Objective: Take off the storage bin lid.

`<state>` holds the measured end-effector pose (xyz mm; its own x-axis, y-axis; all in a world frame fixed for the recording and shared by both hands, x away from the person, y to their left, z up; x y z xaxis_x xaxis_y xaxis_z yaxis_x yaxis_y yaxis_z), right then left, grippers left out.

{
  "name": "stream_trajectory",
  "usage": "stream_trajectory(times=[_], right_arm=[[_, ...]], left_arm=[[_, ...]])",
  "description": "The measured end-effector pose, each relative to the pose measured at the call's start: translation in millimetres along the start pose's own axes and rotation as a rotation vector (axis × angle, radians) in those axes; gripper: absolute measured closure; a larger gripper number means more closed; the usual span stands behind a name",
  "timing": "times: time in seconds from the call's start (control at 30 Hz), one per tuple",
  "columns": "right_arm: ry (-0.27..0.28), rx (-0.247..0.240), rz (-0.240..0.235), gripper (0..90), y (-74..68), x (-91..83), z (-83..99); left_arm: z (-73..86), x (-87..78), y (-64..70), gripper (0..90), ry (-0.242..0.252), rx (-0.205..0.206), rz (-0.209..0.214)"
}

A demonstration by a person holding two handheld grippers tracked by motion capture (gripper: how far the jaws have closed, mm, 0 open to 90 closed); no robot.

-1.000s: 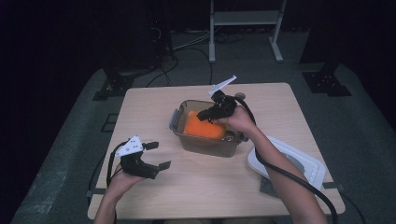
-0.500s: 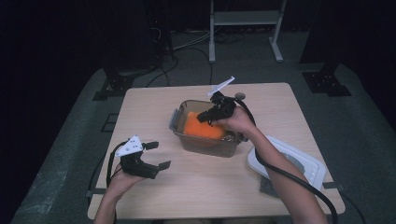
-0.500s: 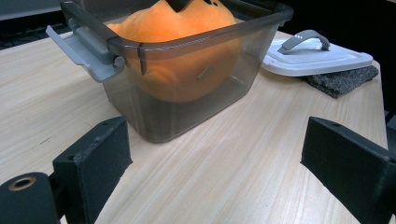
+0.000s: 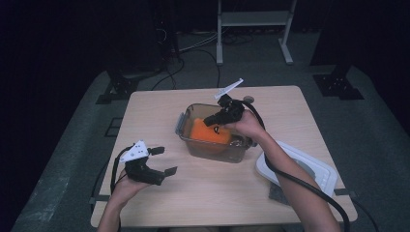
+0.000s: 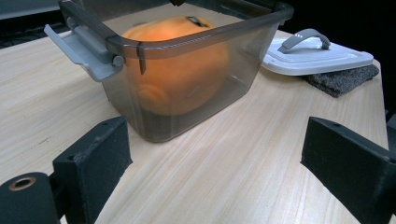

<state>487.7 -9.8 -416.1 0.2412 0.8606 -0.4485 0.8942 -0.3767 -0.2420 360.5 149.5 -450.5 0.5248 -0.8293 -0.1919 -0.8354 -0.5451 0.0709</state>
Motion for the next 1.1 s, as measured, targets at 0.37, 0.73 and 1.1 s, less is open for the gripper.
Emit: stream_trajectory(times=[0.37, 0.73, 1.1], right_arm=[[0.031, 0.005, -0.016, 74.0, -6.1, -13.9, -0.9], [0.072, -0.003, -0.010, 60.6, -14.3, -44.6, -0.8], [0.124, -0.014, 0.038, 48.8, -14.8, -85.7, 8.4]], left_arm=[[1.2, 1.2, 0.1, 7.5, -0.003, -0.003, 0.001], [3.6, 2.2, 0.7, 7.5, -0.015, 0.000, 0.003], [5.4, 2.4, -0.1, 7.5, -0.022, 0.002, -0.001]])
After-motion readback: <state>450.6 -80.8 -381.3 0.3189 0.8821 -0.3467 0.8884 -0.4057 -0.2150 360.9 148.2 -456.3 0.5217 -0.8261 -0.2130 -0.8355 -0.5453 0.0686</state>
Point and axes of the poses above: each handheld gripper's, and its own axes: x roughly forward along the jaws, z roughly out of its underside, y roughly to its right, the point moved 10 cm from there along x, roughly forward along the jaws, and after that the axes turned 13 degrees about y, right-handed, at the moved point
